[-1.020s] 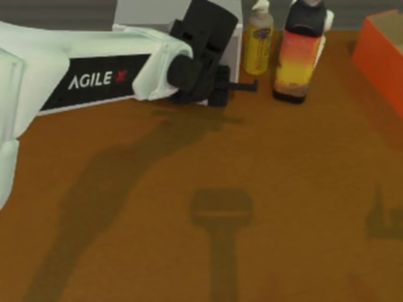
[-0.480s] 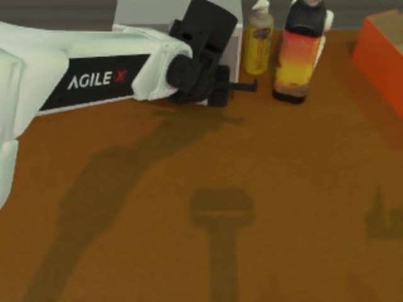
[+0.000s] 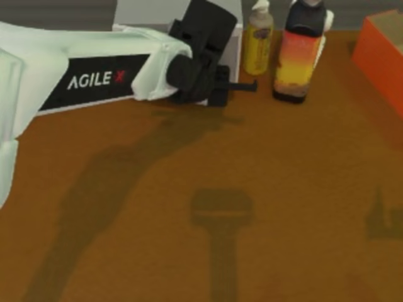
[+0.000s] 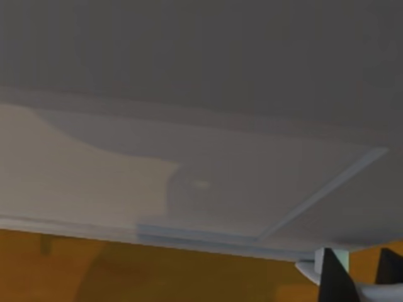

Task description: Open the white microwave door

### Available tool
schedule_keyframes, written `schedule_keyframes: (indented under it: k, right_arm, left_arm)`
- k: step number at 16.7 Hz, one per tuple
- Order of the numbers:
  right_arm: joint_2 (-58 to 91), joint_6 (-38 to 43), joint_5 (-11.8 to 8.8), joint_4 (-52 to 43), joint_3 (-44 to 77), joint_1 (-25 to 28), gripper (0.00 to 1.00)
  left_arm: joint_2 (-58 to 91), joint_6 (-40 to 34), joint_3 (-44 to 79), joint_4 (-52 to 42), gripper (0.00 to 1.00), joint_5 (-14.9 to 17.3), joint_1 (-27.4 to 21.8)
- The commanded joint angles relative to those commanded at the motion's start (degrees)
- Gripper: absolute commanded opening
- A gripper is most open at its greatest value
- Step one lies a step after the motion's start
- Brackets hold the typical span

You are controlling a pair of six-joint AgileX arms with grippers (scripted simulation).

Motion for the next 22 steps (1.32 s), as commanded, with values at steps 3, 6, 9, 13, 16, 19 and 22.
schedule_keyframes:
  k: [3,6,9,13,16,19,22]
  right_arm:
    - [0.0,0.0,0.0,0.0,0.0,0.0,1.00]
    - [0.0,0.0,0.0,0.0,0.0,0.0,1.00]
    - [0.0,0.0,0.0,0.0,0.0,0.0,1.00]
    - [0.0,0.0,0.0,0.0,0.0,0.0,1.00]
    - [0.0,0.0,0.0,0.0,0.0,0.0,1.00]
    - [0.0,0.0,0.0,0.0,0.0,0.0,1.00]
    - [0.0,0.0,0.0,0.0,0.0,0.0,1.00]
  left_arm:
    - [0.0,0.0,0.0,0.0,0.00,0.0,0.0]
    - [0.0,0.0,0.0,0.0,0.00,0.0,0.0]
    - [0.0,0.3,-0.7,0.2,0.00,0.7,-0.3]
    - [-2.4,2.9,-3.4,2.2,0.00,2.5,0.5]
    - [-2.8,3.8,-4.5,2.5,0.00,3.0,0.8]
    - [-2.8,3.8,-4.5,2.5,0.00,3.0,0.8]
    - [-2.8,3.8,-4.5,2.5,0.00,3.0,0.8]
